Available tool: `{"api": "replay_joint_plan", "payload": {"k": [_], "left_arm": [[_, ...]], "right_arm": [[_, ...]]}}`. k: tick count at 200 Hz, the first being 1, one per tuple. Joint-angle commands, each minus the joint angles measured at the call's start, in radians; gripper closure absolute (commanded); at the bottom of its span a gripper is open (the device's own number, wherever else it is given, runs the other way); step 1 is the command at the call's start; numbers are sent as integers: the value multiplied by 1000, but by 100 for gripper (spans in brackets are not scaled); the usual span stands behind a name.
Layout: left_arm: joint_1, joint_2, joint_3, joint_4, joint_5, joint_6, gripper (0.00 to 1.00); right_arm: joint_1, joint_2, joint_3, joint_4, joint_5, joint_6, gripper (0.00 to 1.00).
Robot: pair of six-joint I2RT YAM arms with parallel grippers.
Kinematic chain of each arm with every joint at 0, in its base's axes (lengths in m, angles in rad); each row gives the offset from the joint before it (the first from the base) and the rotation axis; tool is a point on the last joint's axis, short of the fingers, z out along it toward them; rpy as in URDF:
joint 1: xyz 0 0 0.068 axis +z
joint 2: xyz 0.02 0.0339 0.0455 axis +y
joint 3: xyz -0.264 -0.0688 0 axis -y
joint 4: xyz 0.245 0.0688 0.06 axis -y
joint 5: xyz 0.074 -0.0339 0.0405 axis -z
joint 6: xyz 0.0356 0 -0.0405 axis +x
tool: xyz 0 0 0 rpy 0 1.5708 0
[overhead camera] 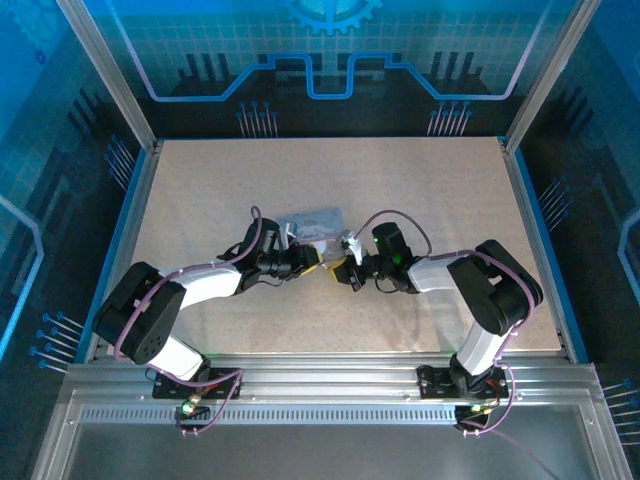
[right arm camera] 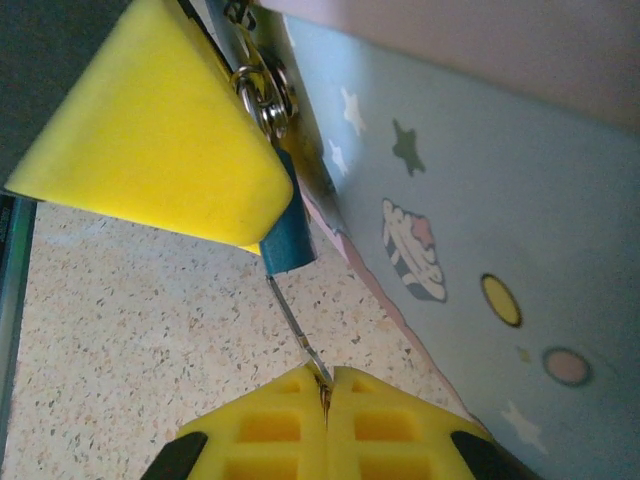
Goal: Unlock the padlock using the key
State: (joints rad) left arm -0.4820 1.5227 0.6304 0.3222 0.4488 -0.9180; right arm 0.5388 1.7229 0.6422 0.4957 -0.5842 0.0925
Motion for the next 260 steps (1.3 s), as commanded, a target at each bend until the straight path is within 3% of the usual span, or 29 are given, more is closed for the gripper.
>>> {"api": "replay_joint_plan", "payload": {"k": [1,260], "left_arm": [[-6,-36,-12,48,46,9,75],[-4,-35,-14,46,42,9,75]], "right_arm": [[15,24,36,4,3,-7,100],[32,13,21,-13,4,-34,100]]}}
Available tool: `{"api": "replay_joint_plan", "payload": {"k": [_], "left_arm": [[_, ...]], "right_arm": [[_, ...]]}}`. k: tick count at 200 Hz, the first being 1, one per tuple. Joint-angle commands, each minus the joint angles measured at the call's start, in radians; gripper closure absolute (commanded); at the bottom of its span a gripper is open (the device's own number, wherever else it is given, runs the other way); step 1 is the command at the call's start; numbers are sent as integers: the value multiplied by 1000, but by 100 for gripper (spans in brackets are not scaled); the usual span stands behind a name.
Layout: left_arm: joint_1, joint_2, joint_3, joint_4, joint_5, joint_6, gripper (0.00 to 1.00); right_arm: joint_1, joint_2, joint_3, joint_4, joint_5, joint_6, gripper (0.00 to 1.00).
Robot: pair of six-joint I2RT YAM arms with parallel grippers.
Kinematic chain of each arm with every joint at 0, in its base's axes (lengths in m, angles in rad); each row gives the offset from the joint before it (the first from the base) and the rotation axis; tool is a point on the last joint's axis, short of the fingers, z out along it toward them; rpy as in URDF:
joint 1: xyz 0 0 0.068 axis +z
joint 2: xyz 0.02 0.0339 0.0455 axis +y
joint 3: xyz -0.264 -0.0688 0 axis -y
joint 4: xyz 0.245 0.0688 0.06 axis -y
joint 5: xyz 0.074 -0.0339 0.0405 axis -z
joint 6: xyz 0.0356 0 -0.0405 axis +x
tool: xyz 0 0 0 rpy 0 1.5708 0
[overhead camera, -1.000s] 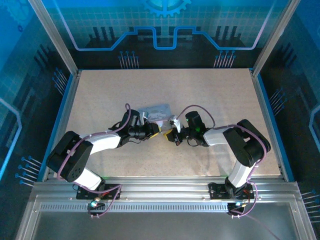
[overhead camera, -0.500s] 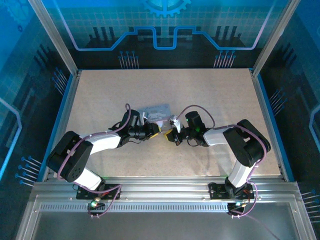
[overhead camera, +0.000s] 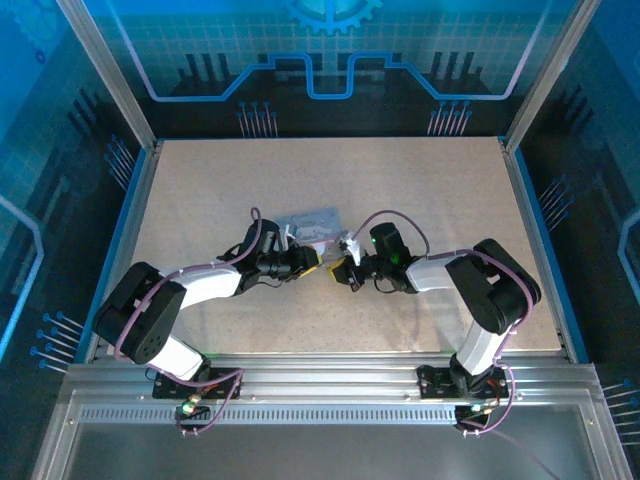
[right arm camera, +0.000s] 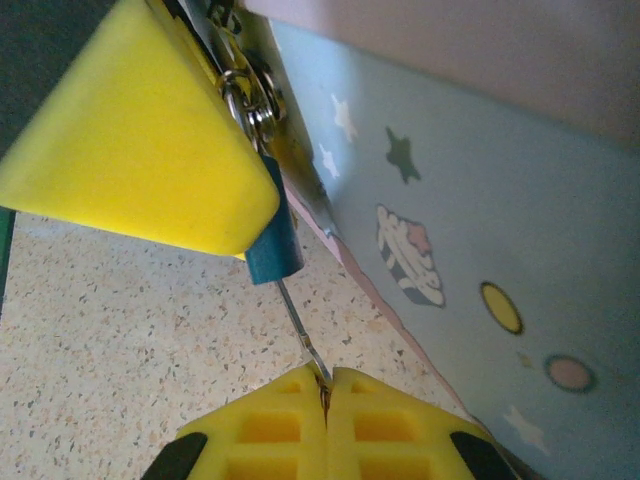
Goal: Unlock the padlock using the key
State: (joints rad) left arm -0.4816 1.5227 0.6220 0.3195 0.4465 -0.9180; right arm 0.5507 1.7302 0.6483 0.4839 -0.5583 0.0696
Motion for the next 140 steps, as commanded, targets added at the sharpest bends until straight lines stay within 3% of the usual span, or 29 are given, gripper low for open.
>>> {"api": "replay_joint_plan", "payload": {"k": [1,140], "left_arm": [[-5,-35,-5,49,44,9,75],[-6,-20,-8,59,62,8,75]], "right_arm": [[20,6,15,-2,-22,-12,100],[34,-5,104,11,-56,1,100]]}}
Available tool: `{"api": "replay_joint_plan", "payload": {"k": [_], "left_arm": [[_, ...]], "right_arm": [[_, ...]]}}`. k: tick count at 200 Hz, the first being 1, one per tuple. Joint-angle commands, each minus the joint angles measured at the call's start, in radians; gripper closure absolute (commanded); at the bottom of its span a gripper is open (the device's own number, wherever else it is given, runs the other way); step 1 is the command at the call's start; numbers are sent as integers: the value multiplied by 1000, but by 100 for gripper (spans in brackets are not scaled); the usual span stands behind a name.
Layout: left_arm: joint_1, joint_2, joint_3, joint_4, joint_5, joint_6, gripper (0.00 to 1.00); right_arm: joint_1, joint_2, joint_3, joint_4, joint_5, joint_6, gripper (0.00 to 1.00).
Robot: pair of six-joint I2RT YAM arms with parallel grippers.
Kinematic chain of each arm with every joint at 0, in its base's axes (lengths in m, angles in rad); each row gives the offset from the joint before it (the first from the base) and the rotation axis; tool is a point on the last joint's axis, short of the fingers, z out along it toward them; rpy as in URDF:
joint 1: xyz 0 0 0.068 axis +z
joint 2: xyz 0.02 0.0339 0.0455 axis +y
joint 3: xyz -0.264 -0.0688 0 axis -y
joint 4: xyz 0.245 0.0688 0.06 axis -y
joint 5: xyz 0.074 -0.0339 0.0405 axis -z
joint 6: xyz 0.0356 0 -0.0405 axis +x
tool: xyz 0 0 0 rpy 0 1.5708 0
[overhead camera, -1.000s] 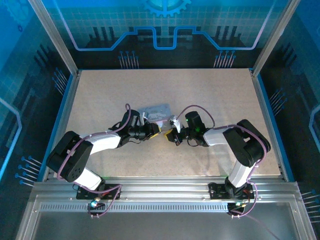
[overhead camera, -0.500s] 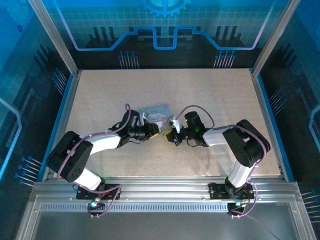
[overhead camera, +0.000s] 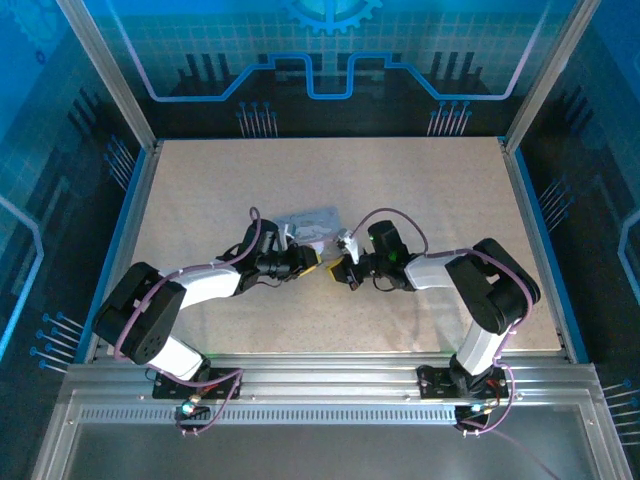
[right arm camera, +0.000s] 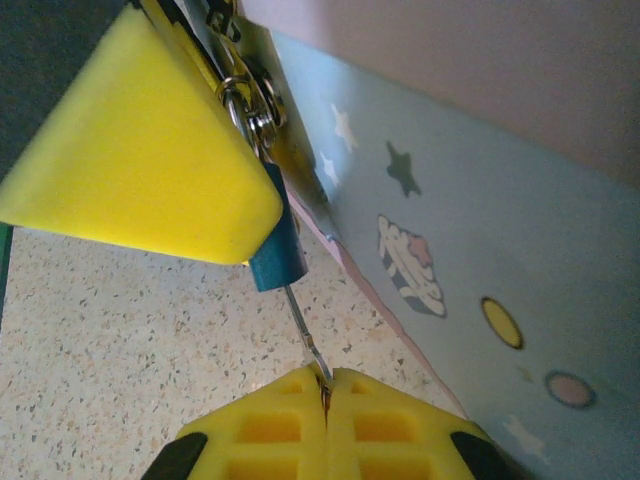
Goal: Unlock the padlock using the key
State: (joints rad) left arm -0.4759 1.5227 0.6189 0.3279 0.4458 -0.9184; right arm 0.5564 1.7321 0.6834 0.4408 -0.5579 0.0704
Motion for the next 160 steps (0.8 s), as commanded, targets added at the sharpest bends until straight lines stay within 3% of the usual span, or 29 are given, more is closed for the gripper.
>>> {"api": "replay_joint_plan", "payload": {"k": [1,160], "left_arm": [[-12,-21,-5,50,63,8,75],[-11,-23,-2,64,113,22,75]], "right_arm": [[27,-8,70,54,-57,0,100],[10,39,131,21,-39,-83,100]]}}
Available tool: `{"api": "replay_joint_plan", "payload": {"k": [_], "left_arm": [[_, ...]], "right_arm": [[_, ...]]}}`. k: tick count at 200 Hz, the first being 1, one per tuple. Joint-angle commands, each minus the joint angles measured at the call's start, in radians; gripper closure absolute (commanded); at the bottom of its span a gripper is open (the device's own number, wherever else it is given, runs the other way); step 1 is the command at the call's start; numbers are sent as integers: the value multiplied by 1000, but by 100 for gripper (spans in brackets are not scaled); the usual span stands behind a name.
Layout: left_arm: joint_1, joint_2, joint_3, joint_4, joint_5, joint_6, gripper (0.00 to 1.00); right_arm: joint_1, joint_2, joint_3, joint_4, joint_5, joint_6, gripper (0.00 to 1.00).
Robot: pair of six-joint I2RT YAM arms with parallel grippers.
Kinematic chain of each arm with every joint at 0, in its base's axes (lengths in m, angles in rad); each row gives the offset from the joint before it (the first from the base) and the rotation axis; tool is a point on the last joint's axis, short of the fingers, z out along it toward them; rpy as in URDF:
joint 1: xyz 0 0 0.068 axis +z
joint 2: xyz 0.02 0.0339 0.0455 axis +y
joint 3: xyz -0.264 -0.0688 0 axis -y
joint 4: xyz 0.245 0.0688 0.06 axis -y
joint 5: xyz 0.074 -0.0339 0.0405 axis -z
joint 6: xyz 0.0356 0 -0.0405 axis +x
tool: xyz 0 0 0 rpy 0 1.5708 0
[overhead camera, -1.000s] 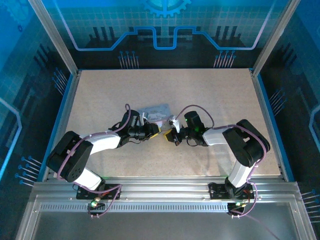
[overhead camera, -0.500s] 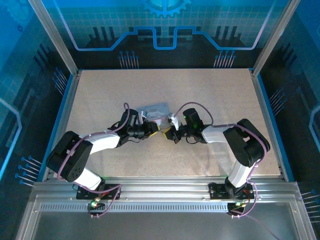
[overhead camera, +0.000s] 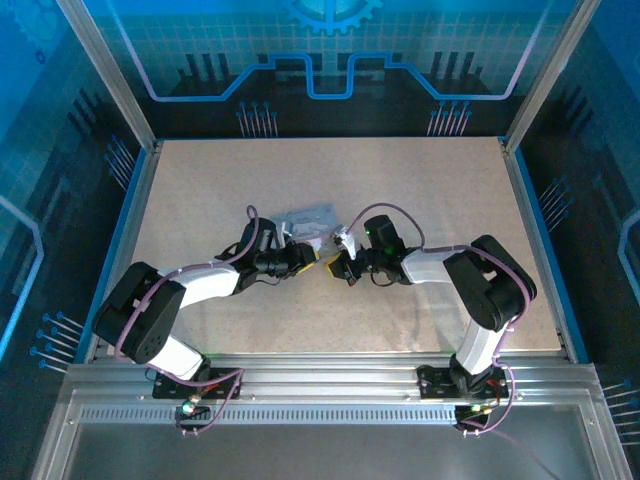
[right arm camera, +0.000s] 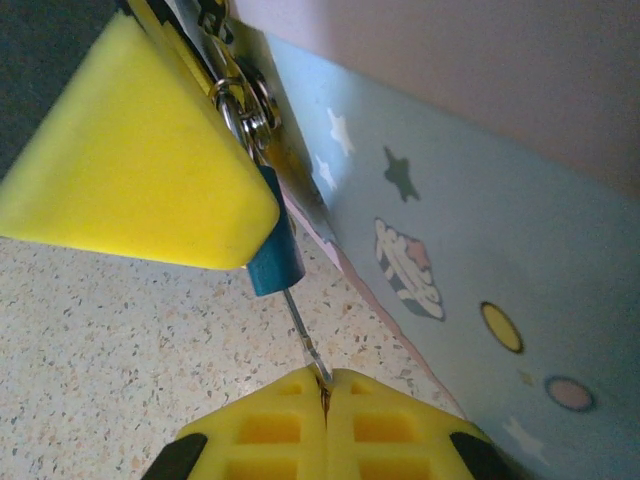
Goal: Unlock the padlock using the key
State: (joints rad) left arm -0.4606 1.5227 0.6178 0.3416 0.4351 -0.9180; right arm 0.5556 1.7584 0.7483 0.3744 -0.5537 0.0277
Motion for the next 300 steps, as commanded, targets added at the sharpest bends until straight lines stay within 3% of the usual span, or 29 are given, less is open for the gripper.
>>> {"api": "replay_joint_plan", "payload": {"k": [1,63,106,134,192,300], "left_arm": [[-26,-23,-1,51,124,22,75],[-29,-10,6,48,129,30,75],[-32,-2,8,54,131,24,75],[-36,2,11,40,136,31,75],[-35,6,18,40,152,33,75],[-44,25,36,51,155,23,75]], "right_arm": [[11,14,65,87,-44,-40,100],[10,1,57,144,-152,12,100],[46,-1,73,91,-92,-23,100],[26,4,63,169,-84,25,100],[3,12,82,114,-11,-45,100],[23,40,59,217,-79,30,100]]}}
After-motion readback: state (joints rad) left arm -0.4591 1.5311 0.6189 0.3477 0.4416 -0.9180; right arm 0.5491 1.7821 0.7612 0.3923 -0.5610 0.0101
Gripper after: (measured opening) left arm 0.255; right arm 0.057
